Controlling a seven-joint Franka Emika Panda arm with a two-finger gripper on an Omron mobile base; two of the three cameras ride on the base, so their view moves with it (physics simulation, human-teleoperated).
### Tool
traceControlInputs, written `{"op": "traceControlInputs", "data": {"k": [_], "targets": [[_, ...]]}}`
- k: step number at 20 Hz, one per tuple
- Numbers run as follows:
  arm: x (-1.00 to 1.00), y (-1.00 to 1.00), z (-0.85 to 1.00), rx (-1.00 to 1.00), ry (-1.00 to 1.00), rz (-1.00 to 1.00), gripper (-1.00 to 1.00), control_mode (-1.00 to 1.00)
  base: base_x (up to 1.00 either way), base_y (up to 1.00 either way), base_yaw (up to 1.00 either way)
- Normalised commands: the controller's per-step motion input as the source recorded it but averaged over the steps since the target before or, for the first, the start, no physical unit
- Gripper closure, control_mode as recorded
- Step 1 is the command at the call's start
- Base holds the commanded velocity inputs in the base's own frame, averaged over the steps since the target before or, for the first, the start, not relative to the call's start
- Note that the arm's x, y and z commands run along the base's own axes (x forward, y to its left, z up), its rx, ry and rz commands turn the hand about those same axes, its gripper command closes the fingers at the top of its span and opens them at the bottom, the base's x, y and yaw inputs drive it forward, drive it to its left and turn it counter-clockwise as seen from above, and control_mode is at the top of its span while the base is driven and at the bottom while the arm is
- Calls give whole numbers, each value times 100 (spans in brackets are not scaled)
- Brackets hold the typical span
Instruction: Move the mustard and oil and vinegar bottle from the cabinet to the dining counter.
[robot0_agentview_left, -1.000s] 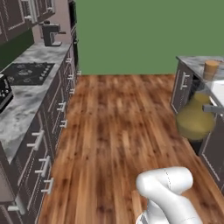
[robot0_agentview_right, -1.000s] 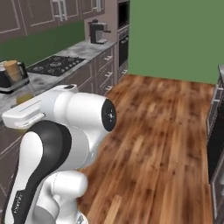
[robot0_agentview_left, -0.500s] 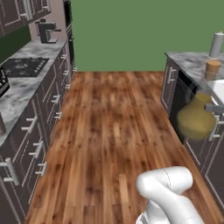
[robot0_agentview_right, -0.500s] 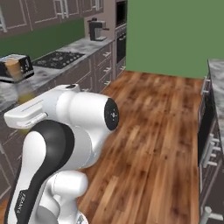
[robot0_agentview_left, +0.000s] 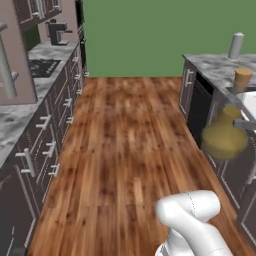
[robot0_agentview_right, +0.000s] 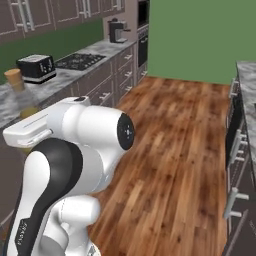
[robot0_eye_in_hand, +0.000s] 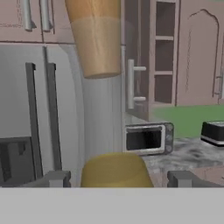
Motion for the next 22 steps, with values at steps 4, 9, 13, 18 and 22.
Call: {"op": "traceControlInputs", "data": {"k": [4,9,13,18,22], "targets": [[0,0,0,0,0,0,100,100,-79,-1,-5],[0,0,0,0,0,0,100,100,-61,-6,-18],[0,0,0,0,0,0,100,100,-36,-35,-36],[0,0,0,0,0,0,100,100,-44,-38,-38],[0,0,0,0,0,0,100,100,-13,-58,-35]]}}
